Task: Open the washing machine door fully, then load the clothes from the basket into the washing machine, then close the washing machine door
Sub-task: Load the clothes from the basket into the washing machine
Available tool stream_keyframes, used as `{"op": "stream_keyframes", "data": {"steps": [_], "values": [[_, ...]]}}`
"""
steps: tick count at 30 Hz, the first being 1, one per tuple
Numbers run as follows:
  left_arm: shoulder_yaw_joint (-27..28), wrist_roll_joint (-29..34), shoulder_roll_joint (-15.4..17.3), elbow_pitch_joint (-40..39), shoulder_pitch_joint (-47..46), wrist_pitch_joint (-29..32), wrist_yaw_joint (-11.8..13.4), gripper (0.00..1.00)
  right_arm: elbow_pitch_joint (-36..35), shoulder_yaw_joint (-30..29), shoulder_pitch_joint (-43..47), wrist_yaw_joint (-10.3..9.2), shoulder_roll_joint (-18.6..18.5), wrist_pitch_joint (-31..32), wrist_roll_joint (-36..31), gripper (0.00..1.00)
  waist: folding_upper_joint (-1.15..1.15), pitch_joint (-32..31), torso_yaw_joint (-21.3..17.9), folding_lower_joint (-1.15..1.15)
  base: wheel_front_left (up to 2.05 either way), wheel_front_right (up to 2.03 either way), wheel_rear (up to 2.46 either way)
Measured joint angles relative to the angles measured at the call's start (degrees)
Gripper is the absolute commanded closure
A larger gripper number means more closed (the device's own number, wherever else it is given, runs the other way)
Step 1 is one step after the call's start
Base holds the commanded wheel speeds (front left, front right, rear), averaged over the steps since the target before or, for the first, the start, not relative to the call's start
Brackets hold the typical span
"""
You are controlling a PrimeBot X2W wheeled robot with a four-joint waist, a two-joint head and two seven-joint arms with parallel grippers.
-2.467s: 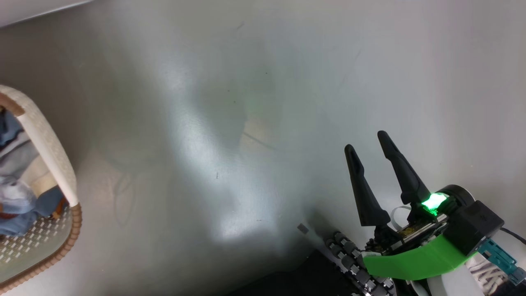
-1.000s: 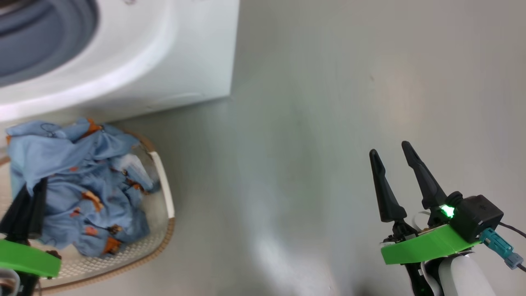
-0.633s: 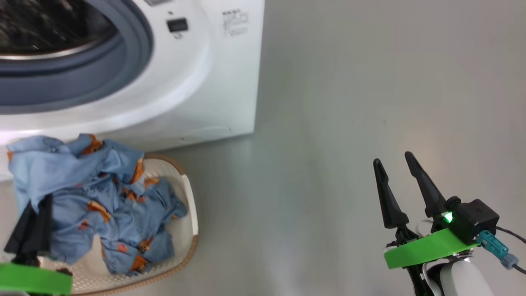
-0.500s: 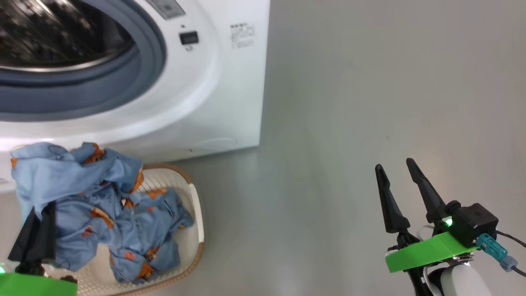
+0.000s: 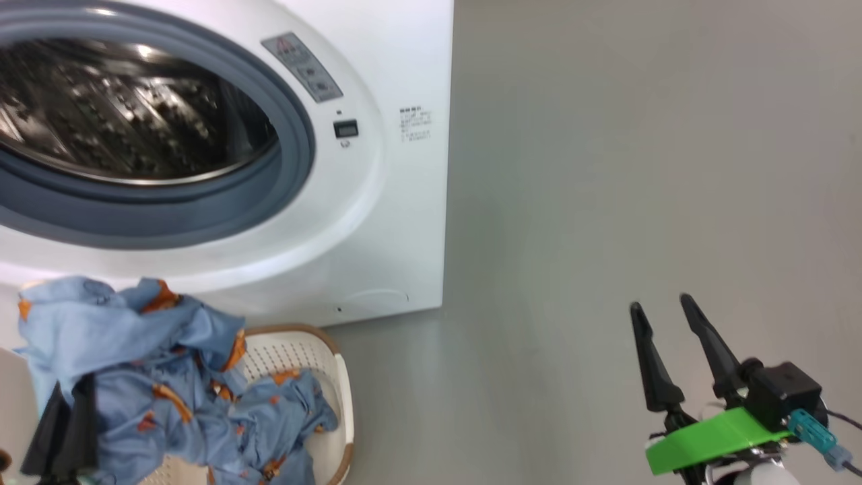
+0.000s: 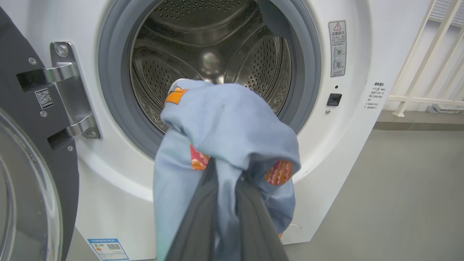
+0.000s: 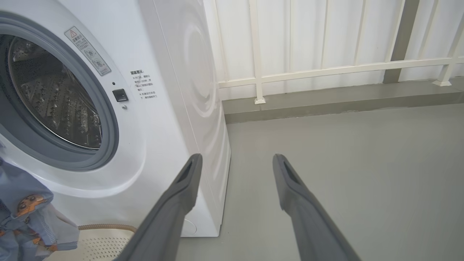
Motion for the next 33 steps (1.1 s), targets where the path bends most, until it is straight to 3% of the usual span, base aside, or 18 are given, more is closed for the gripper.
{"op": "stream_keyframes", "data": {"steps": [12,33], "values": [[5.21,6.02,-4.76,-1.94,5.91,0.0,0.0,1.0,-0.04,-0.79,2.72,0.0,0.03,0.0,0.01,0.0,0.0,-6.2,0.45,0.0,0.0,0.0,0.0],[5.5,9.15,-6.91,-1.55,8.82,0.0,0.0,1.0,-0.6,-1.22,4.59,0.0,0.05,0.0,-1.47,0.0,0.0,-6.99,1.2,0.0,0.0,0.0,0.0]]}}
